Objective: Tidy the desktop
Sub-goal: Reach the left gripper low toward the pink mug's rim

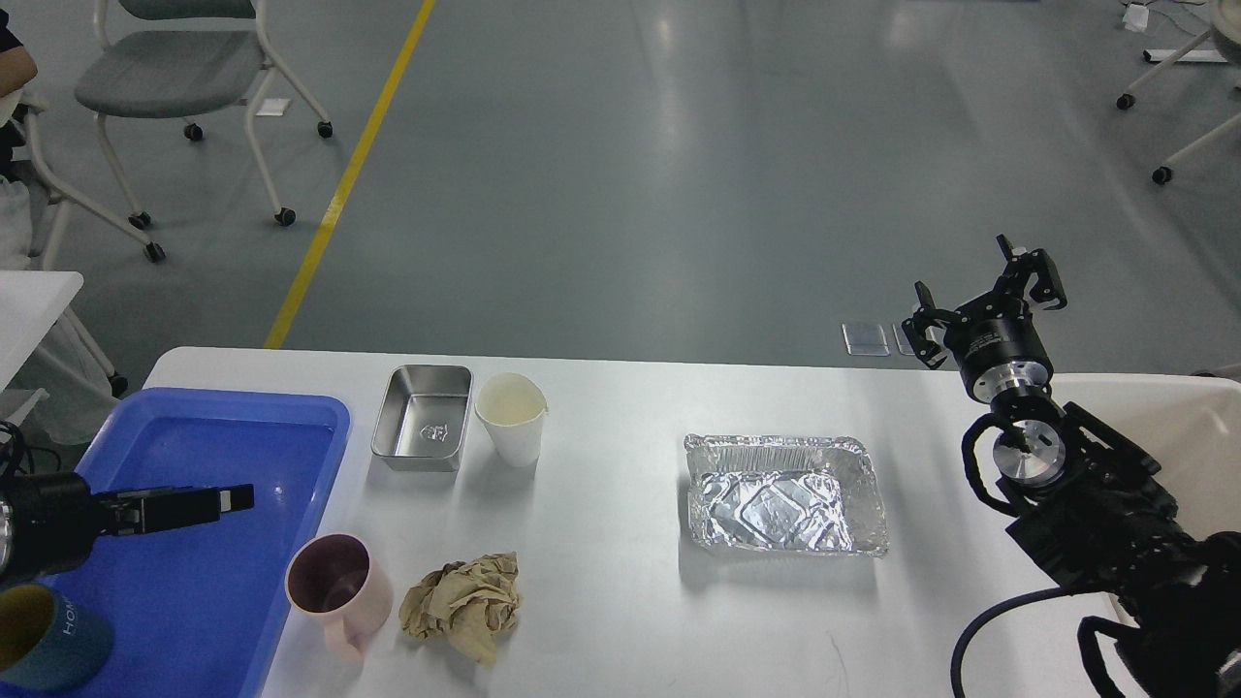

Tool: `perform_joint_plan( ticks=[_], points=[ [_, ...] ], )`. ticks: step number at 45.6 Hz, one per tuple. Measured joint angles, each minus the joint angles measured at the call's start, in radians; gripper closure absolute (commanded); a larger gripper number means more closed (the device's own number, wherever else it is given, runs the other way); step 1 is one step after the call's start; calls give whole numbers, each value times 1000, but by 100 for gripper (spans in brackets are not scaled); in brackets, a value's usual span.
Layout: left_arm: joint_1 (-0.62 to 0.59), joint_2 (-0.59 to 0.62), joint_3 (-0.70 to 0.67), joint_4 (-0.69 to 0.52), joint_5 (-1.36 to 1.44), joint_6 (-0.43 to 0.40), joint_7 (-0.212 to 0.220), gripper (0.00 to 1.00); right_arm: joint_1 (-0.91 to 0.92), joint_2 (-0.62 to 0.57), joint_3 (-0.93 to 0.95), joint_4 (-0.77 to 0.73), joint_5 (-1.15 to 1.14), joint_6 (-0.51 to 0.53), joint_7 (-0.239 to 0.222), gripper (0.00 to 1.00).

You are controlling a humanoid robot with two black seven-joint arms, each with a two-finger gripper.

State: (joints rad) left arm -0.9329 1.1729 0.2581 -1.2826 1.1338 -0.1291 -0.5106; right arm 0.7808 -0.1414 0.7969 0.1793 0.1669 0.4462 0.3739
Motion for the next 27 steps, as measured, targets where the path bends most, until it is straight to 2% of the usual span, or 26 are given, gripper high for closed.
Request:
perform_joint_plan(
  ticks=[7, 14, 20, 27],
  points=[
    [-7, 35, 4, -19, -11, -73, 21, 4, -7, 14, 1, 0, -15, 0, 0, 0],
    [-13, 81, 4, -45, -6, -89, 28, 4, -8, 27, 1, 0, -17, -1, 1, 0],
    [-49, 137, 1, -79, 8, -98, 12, 4, -8, 33, 1, 0, -17, -1, 1, 0],
    [-155, 203, -7, -134, 4, -140, -20, 4, -8, 34, 1, 0, -17, -2, 1, 0]
  ],
)
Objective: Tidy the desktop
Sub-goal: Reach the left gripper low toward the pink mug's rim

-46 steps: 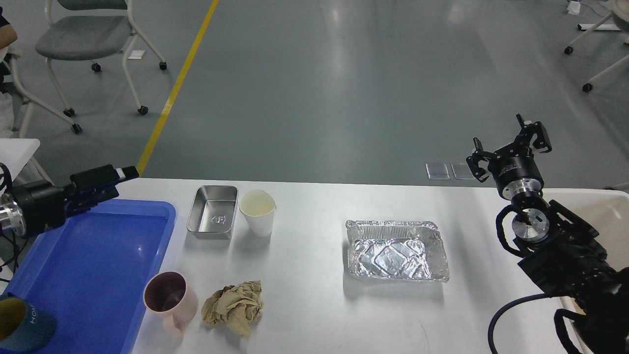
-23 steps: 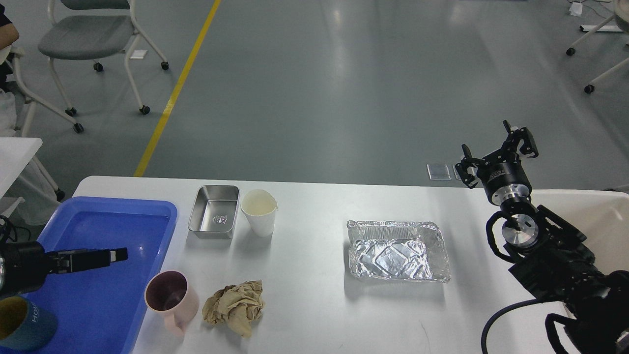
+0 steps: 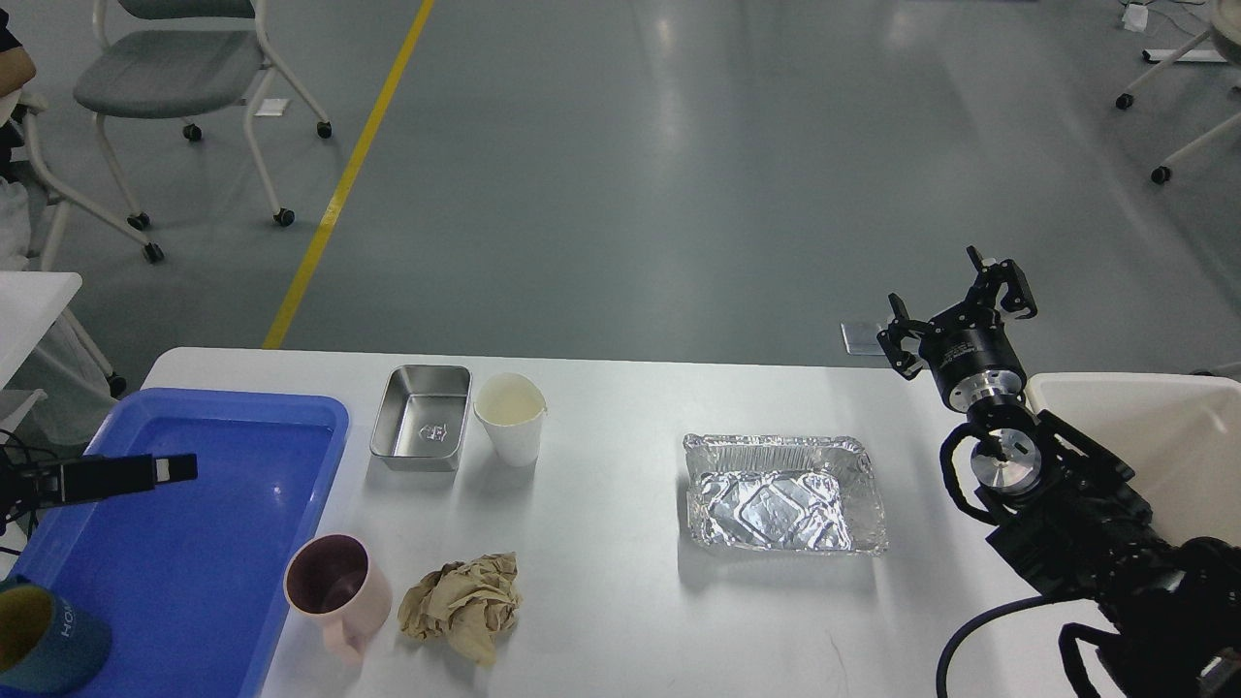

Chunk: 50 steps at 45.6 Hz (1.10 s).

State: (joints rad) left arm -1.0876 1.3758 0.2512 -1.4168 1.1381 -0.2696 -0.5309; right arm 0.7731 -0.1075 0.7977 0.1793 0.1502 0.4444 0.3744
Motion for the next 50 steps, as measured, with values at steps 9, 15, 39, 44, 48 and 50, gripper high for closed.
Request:
perform_joint_plan(
  ticks=[9, 15, 39, 44, 48, 50],
  points=[
    [-119, 91, -17, -46, -53, -85, -8, 3, 1, 2, 0, 0, -2, -1, 0, 0],
    [-137, 107, -35, -47, -149, -130, 15, 3, 3, 13, -1, 0, -3, -4, 0, 0],
    [-177, 141, -145, -29, -335, -170, 44, 4, 3, 24, 0, 0, -3, -4, 0, 0],
    [-179, 143, -152, -31, -324, -272, 42, 6, 3, 29, 0, 0, -3, -4, 0, 0],
    [-174, 143, -155, -31, -324, -353, 47, 6, 3, 30, 0, 0, -3, -4, 0, 0],
    [-170, 143, -154, -32, -325, -377, 49, 6, 3, 31, 0, 0, -3, -4, 0, 0]
  ],
)
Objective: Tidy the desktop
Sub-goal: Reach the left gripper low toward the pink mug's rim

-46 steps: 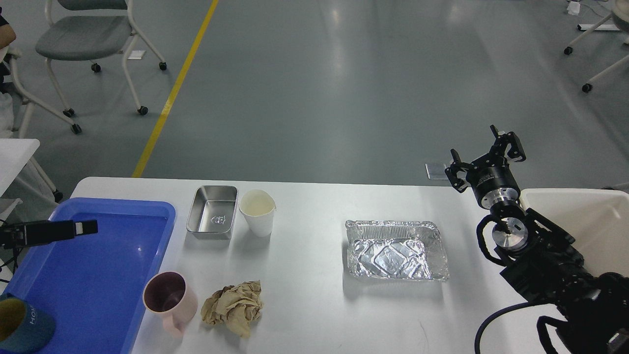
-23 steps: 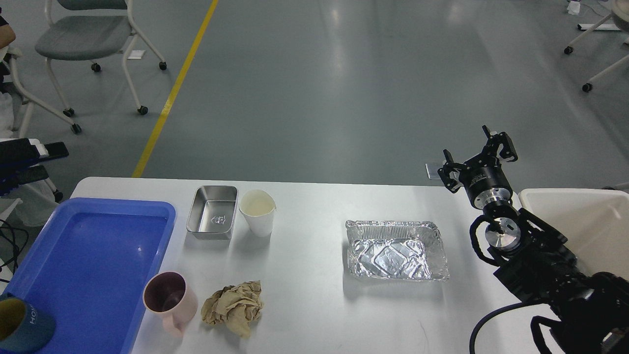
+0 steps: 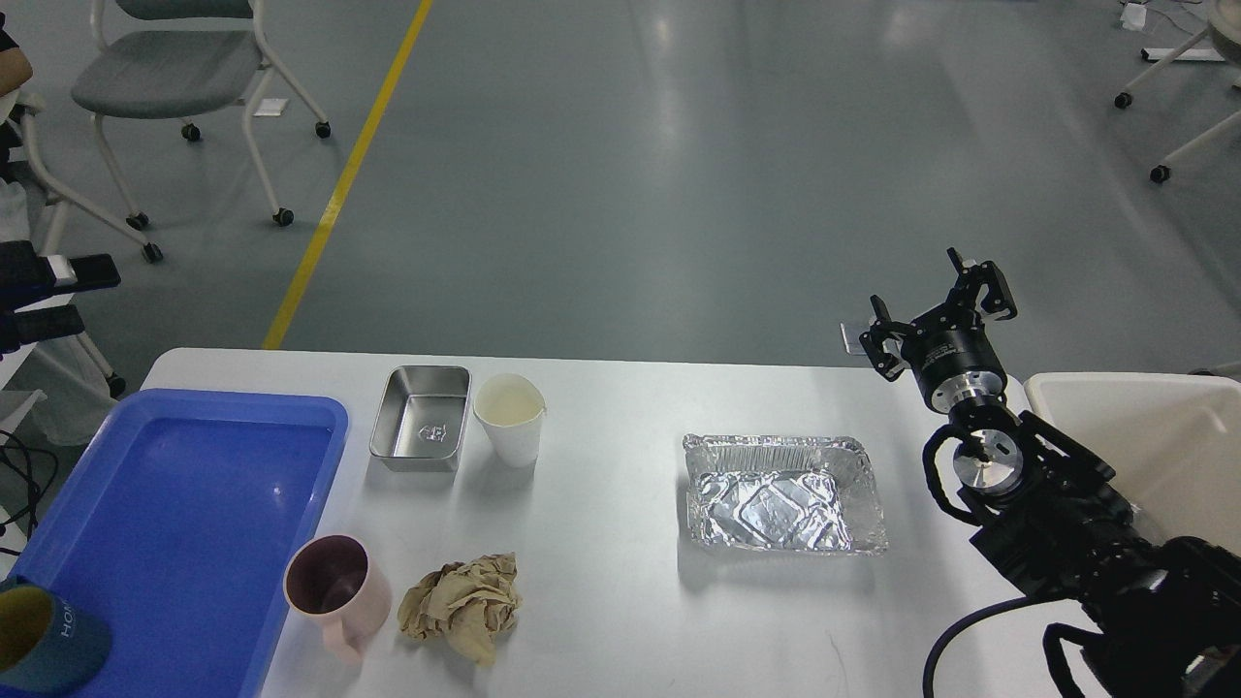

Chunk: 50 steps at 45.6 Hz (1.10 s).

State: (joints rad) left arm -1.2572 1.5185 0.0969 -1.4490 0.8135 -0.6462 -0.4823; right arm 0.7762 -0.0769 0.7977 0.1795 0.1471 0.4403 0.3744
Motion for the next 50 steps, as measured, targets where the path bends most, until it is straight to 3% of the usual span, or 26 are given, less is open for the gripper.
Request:
perform_joint_plan(
  ticks=[5, 11, 16, 32, 43, 50],
  points=[
    [9, 1, 8, -3, 11, -14, 13, 6, 1, 0, 0, 0, 0, 0, 0, 0],
    [21, -8, 9, -5, 52, -2, 72, 6, 4, 6, -2, 0, 0, 0, 0, 0],
    [47, -24, 9, -8, 100, 27, 98, 6, 6, 11, -25, 0, -1, -2, 0, 0],
    [284, -273, 17, -1, 364, 244, 121, 6, 11, 13, -89, -3, -15, -14, 0, 0],
    [399, -385, 16, 24, 499, 334, 170, 6, 13, 13, -95, -3, -18, -22, 1, 0],
    [415, -401, 12, 33, 514, 355, 180, 6, 12, 13, -96, -3, -18, -26, 1, 0]
  ],
)
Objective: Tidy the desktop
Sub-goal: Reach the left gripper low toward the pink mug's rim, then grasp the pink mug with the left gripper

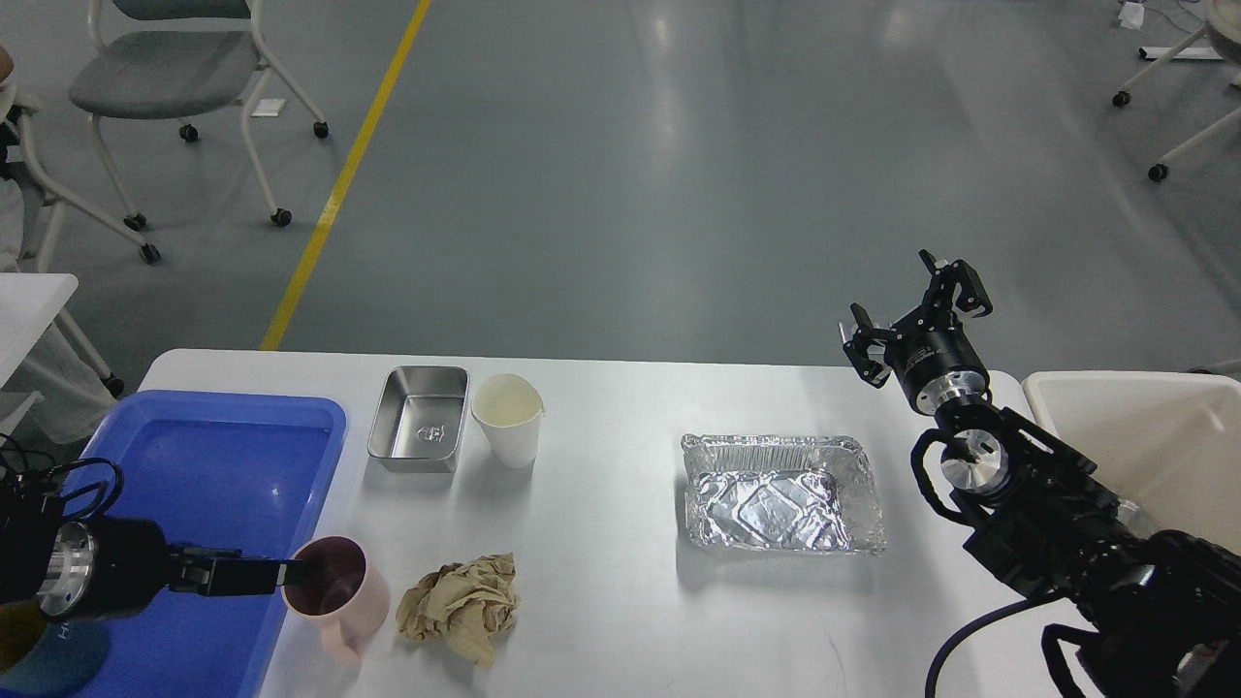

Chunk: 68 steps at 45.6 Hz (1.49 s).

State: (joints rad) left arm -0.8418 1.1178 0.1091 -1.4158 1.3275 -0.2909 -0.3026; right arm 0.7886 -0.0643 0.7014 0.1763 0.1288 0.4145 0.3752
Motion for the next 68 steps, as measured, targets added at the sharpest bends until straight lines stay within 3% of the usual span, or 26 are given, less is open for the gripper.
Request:
perform_joint_plan(
  ticks=[16, 26, 37, 44, 50, 68],
  points=[
    [24, -39, 0, 45, -1, 38, 10, 9, -6, 4, -1, -1, -2, 0, 0, 0],
    [44, -142, 0, 133, -5, 70, 112, 7, -6, 3, -36, -7, -2, -1, 0, 0],
    [69, -214, -3, 179, -12, 107, 128, 10, -4, 3, -40, -8, -2, -2, 1, 0],
    [86, -222, -2, 181, -12, 139, 120, 20, -3, 1, -40, -8, -2, -2, 1, 0],
    [90, -221, 0, 181, -12, 151, 119, 40, -3, 0, -40, -9, -2, -2, 1, 0],
    [89, -189, 3, 166, -7, 119, 105, 84, -3, 2, -40, -9, -1, -2, 0, 0]
  ],
)
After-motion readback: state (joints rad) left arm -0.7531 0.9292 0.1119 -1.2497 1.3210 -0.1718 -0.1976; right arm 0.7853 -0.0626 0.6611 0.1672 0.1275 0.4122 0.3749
